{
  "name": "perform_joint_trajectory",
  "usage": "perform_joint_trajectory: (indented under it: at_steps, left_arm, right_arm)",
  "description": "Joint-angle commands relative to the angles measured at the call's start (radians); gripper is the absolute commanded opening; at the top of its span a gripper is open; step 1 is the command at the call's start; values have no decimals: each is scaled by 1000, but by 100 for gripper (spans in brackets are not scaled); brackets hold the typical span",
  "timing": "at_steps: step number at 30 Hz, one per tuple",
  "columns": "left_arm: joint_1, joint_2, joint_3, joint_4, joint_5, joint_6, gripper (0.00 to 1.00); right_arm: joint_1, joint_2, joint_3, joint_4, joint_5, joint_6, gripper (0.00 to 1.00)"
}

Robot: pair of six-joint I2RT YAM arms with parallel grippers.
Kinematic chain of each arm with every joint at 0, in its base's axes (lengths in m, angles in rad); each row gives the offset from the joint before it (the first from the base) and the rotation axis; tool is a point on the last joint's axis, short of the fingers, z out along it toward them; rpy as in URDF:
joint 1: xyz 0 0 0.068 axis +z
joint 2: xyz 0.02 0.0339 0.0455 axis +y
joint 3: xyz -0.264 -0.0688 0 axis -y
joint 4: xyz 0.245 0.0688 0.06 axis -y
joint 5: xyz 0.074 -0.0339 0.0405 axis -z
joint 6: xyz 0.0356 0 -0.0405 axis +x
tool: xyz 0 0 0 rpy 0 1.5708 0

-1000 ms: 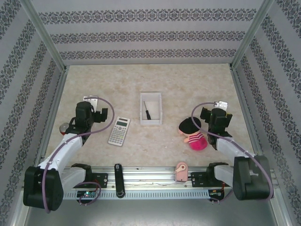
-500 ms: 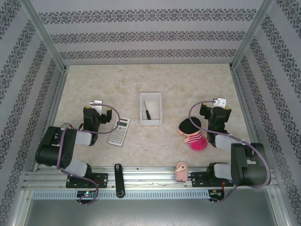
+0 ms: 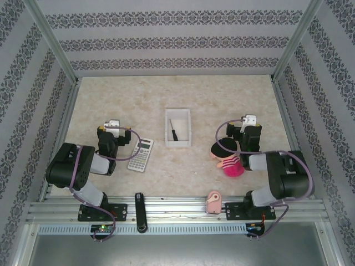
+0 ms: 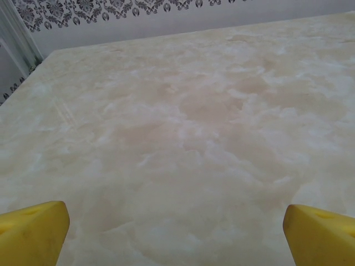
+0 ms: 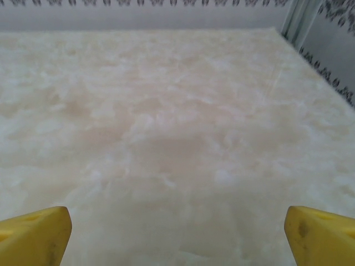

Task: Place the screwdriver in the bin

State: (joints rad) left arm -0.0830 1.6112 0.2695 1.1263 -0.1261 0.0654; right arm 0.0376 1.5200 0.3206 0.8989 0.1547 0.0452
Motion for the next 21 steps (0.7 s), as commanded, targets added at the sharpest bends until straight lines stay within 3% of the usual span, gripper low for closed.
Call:
perform_joint_trajectory:
  at_steps: [1, 4, 21]
  left_arm:
    - [11, -10, 36, -5, -25, -26, 99]
    - [12, -10, 58, -45, -44, -30, 99]
    - [14, -13, 71, -74, -50, -39, 99]
  right_arm:
    - [0, -8, 56, 13, -20, -3, 98]
    - [-1, 18, 38, 100, -17, -4, 98]
    - [-1, 16, 45, 77, -23, -4, 98]
